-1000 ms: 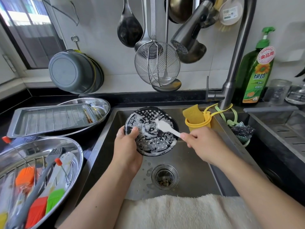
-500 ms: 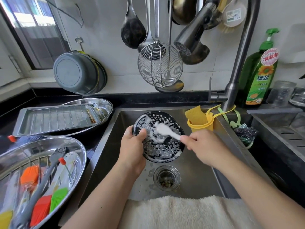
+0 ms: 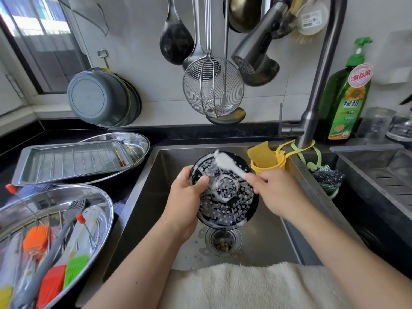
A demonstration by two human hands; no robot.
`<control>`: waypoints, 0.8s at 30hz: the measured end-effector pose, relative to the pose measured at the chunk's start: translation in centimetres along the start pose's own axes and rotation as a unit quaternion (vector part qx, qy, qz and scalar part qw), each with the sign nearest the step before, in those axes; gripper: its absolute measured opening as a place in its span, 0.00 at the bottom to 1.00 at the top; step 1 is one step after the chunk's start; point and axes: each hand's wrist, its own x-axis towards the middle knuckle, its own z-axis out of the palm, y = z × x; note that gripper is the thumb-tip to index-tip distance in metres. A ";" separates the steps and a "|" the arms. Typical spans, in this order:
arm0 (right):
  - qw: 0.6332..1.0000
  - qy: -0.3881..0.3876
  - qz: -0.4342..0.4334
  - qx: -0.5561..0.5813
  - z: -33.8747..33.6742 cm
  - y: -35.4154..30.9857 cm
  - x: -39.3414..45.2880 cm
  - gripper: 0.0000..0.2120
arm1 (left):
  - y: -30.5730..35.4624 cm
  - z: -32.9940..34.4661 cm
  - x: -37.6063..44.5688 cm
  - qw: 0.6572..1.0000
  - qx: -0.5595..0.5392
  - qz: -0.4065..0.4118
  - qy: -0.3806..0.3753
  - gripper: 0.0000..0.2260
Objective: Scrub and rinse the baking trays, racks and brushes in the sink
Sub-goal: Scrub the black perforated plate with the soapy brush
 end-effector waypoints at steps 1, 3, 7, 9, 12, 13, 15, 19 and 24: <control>0.999 0.031 0.015 0.000 -0.2 0.4 0.4 0.26 | 0.0 0.0 0.1 1.000 0.002 0.003 -0.001 0.08; 0.999 0.042 0.014 0.015 -0.2 0.8 0.5 0.27 | 0.0 -0.1 0.0 1.000 0.012 0.007 -0.001 0.08; 0.999 -0.006 -0.010 0.051 0.6 -0.3 -0.5 0.24 | -0.3 0.0 0.0 0.997 0.067 0.034 0.001 0.08; 0.995 -0.001 0.034 0.097 0.2 0.3 -0.1 0.23 | -0.3 0.0 0.0 0.993 0.096 0.061 0.010 0.08; 0.983 0.028 0.078 0.164 -0.1 1.2 0.3 0.23 | 0.0 -0.2 0.0 0.989 0.118 0.086 0.010 0.07; 0.983 0.017 0.070 0.167 0.1 1.1 0.1 0.23 | 0.0 -0.1 -0.1 0.987 0.130 0.091 0.004 0.06; 0.985 -0.019 0.043 0.165 0.9 0.3 -0.3 0.23 | -0.1 0.1 -0.4 0.983 0.157 0.096 -0.008 0.05; 0.982 -0.007 0.074 0.172 0.7 0.6 0.3 0.24 | -0.1 0.0 -0.4 0.988 0.126 0.092 -0.002 0.07; 0.978 -0.026 0.073 0.195 1.2 0.7 0.1 0.24 | 0.2 0.0 -0.5 0.984 0.148 0.098 -0.007 0.06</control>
